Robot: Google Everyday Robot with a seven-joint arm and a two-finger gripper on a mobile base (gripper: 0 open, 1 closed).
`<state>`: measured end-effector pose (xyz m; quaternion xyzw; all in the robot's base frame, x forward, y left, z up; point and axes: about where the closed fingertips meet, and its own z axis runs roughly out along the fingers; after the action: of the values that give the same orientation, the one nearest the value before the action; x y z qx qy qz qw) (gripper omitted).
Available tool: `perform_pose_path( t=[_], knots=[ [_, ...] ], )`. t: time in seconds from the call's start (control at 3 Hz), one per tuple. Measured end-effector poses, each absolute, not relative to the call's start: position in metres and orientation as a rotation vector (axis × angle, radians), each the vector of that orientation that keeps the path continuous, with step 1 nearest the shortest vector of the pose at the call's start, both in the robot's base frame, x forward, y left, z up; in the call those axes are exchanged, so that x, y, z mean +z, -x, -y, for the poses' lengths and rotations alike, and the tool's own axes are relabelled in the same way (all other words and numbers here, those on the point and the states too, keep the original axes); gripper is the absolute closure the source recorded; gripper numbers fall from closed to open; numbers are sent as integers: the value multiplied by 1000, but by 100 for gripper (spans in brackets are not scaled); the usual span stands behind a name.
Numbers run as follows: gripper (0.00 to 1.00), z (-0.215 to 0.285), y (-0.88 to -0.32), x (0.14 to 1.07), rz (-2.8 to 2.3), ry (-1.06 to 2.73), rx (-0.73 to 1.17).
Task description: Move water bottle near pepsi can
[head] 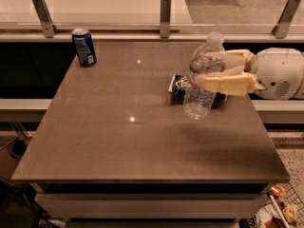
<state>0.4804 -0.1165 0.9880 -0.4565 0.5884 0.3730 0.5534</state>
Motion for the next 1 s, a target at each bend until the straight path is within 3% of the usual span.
perform_pose_path(
  t=[1.0],
  knots=[
    [100, 114, -581, 1011, -1542, 982, 662]
  ],
)
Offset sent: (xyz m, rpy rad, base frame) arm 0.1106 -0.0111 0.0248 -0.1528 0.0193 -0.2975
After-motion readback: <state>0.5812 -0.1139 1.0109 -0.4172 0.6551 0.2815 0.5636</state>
